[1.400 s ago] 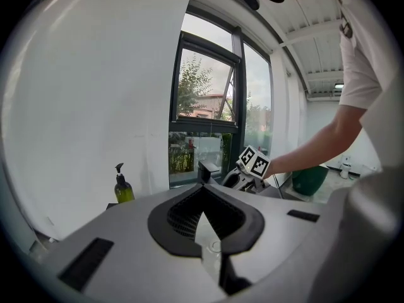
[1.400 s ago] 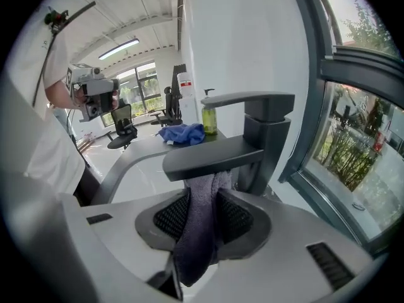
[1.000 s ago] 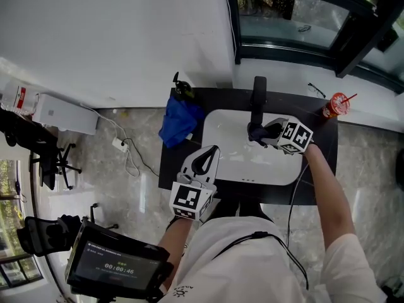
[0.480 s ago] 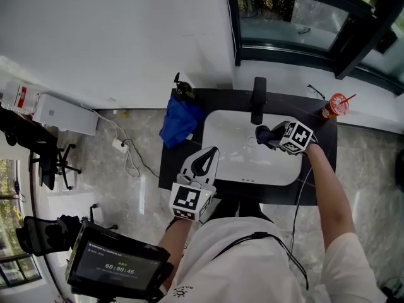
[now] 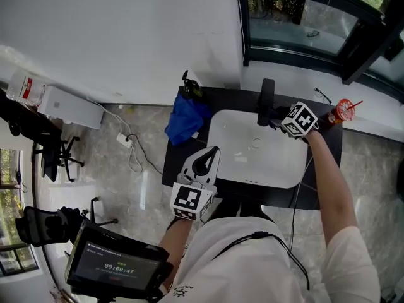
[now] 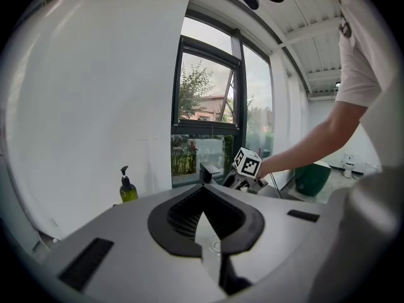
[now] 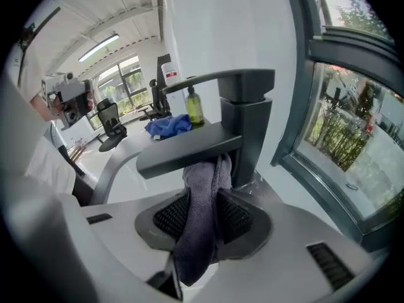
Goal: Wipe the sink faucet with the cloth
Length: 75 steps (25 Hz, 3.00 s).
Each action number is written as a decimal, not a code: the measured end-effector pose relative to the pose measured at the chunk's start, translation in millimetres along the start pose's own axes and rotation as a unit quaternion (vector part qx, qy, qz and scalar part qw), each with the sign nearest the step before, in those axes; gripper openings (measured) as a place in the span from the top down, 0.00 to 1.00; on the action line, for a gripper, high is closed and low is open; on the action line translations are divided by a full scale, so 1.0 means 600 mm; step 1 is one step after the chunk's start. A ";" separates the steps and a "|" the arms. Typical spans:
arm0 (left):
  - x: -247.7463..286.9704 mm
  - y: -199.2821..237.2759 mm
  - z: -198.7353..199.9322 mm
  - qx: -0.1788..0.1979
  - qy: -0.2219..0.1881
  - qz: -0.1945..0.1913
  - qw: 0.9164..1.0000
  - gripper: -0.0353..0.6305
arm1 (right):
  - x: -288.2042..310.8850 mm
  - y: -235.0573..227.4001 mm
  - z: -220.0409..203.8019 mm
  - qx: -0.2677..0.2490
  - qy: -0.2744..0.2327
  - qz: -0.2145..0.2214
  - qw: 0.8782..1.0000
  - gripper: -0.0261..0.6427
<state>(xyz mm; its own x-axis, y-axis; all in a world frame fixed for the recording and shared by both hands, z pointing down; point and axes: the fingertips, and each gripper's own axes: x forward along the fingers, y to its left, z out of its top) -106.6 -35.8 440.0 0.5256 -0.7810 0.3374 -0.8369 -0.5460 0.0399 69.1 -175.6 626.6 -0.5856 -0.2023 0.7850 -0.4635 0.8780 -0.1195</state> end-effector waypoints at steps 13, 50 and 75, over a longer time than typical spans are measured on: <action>-0.004 0.012 -0.004 -0.002 0.001 0.010 1.000 0.96 | -0.003 0.045 0.025 -0.077 -0.046 0.020 0.996 0.78; -0.013 0.004 -0.010 -0.003 0.003 0.006 1.000 0.96 | -0.008 -0.017 0.007 -0.032 -0.009 -0.035 0.999 0.78; 0.002 0.005 -0.005 0.008 0.005 -0.006 1.000 0.96 | -0.007 0.068 0.011 -0.087 -0.042 0.016 0.995 0.78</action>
<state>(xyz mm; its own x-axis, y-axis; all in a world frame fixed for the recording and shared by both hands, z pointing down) -108.7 -37.5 443.1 0.5347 -0.7711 0.3457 -0.8275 -0.5607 0.0291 48.2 -142.0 614.5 -0.6556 -0.2026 0.7274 -0.3266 0.9446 -0.0312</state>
